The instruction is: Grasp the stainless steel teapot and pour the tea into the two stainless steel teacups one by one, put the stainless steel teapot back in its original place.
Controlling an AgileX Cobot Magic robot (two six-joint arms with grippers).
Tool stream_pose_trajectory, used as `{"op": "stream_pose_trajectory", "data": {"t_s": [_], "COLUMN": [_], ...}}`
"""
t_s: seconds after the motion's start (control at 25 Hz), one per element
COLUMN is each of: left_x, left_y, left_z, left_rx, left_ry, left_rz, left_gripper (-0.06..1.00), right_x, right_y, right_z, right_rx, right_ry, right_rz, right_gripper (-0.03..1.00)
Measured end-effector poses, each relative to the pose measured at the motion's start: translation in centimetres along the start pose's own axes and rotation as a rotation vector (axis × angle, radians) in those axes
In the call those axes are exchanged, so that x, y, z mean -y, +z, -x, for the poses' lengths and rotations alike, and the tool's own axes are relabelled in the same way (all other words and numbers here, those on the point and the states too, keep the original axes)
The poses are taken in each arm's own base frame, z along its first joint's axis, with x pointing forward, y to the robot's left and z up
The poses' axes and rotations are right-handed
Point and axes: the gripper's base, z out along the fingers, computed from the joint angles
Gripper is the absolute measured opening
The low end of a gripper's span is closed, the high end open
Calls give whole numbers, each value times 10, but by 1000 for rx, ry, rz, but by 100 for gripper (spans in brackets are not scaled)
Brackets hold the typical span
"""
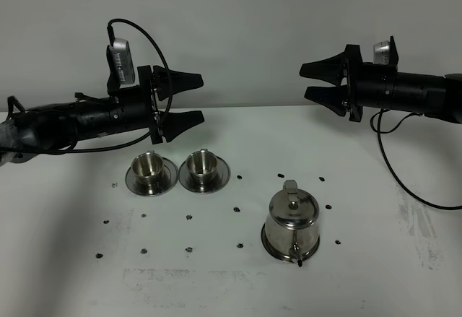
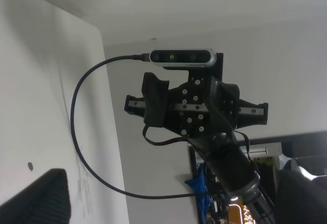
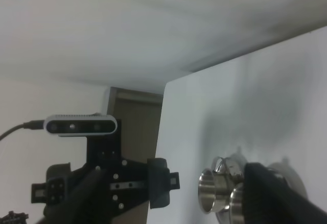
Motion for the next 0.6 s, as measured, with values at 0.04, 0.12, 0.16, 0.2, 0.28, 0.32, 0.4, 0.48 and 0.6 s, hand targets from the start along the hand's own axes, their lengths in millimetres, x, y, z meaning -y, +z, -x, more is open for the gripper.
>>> {"op": "stream_pose_trajectory", "data": {"t_s": [0.04,0.12,0.16,0.2,0.28,0.32,0.4,0.48,0.6], "left_x": [0,0,0,0,0,0,0,0,4], "left_y": [0,0,0,0,0,0,0,0,0], "left_z": [0,0,0,0,0,0,0,0,0], "left_rx": [1,1,1,1,3,2,3,3,-15], "left_ry": [0,0,0,0,1,4,17,41,136], "left_rz": [1,1,1,1,3,3,4,4,22], "left_gripper": [79,78,78,78,78,77,77,77,76], "right_x": [0,1,1,1,1,1,3,4,3], "right_y": [0,0,0,0,0,0,0,0,0], "right_z": [0,1,1,1,2,2,2,2,3], "right_rx": [2,8,10,12,17,20,26,23,4], "right_ry": [0,0,0,0,0,-1,-4,-17,-98], "right_rz": [-2,-6,-7,-9,-13,-16,-30,-49,-76], "right_gripper": [53,53,53,53,53,53,53,53,53]}}
